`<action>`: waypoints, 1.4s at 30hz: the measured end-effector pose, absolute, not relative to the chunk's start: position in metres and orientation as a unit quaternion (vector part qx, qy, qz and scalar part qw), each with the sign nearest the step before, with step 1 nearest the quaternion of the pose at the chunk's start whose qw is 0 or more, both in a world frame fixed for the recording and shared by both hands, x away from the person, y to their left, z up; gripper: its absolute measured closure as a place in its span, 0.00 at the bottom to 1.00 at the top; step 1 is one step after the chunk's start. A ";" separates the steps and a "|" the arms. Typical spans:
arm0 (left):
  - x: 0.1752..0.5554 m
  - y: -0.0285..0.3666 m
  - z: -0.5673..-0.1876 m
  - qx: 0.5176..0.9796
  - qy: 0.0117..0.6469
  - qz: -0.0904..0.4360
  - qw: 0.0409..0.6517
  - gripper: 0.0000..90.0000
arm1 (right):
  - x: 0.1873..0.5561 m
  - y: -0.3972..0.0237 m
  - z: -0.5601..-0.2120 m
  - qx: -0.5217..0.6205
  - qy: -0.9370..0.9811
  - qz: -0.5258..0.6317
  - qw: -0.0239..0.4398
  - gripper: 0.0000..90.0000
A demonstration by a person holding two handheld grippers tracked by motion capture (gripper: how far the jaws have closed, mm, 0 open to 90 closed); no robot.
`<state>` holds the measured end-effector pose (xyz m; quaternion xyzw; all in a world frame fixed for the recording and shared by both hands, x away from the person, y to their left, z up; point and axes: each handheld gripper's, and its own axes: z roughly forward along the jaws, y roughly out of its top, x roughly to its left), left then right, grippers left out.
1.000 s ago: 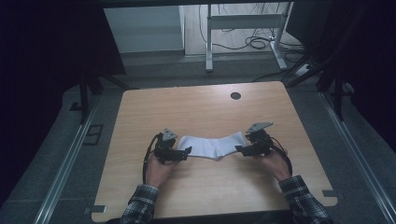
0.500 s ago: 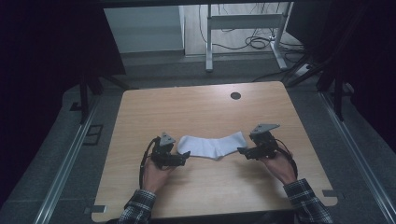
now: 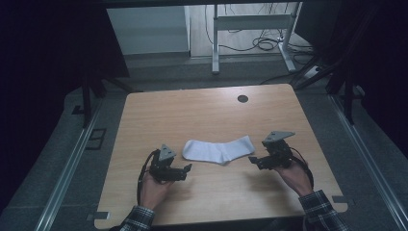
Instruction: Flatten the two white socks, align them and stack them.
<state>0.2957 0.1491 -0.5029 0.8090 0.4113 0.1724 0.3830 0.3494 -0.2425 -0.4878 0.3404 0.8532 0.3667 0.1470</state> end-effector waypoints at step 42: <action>0.255 0.156 -0.532 0.839 0.406 0.162 0.325 0.00 | 0.313 -0.270 -0.517 0.343 0.866 0.335 0.142 0.12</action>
